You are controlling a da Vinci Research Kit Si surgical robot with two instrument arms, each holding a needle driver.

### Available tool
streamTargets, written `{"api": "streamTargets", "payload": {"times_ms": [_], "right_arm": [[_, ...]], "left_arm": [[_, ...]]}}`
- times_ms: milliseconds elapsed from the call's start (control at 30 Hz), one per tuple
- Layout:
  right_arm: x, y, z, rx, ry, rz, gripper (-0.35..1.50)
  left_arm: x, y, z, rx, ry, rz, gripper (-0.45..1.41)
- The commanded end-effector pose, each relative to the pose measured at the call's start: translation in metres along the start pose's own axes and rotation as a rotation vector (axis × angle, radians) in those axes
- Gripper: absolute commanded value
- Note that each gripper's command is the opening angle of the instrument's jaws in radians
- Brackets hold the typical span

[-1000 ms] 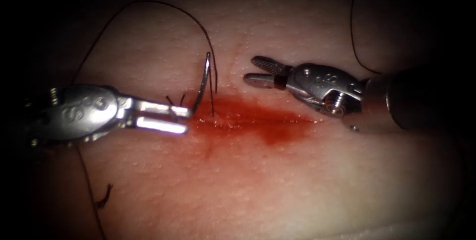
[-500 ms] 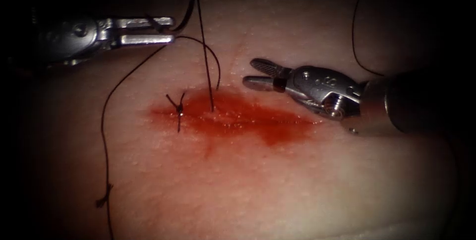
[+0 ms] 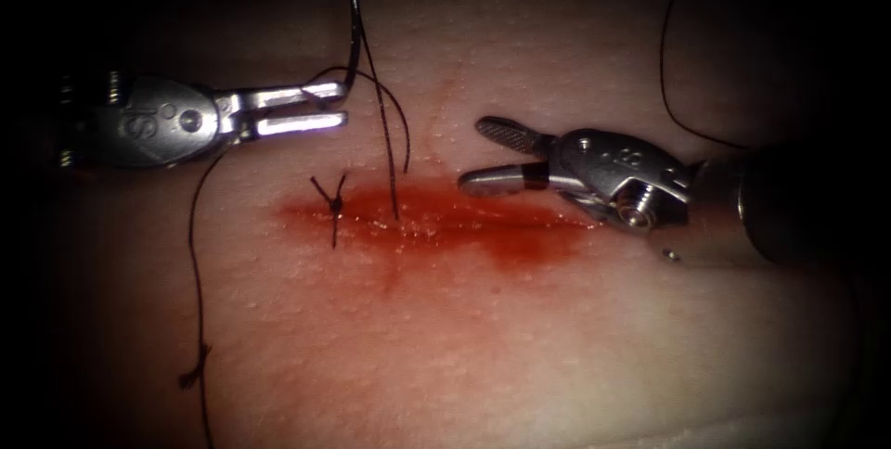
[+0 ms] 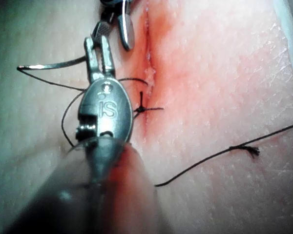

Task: Wound Closure
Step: Pass the needle back to the right gripper from the left.

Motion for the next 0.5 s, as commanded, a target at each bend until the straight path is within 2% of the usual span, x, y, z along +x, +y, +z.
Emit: {"api": "streamTargets", "payload": {"times_ms": [33,233,333,500], "right_arm": [[0.0001,-0.0007,0.0007,0.005,0.006,0.044,1.15],[0.0014,-0.0025,-0.0004,0.028,-0.002,0.218,1.18],[0.0023,-0.0034,-0.0009,0.059,0.003,0.357,1.18],[0.0030,-0.0043,-0.0010,0.077,-0.003,0.474,1.18]], "left_arm": [[-0.0008,0.0002,0.0007,0.003,-0.003,0.006,-0.45],[-0.0024,0.0031,0.0020,0.028,-0.024,0.045,-0.45],[-0.0028,0.0046,0.0027,0.039,-0.035,0.114,-0.45],[-0.0032,0.0058,0.0035,0.047,-0.047,0.209,-0.45]]}}
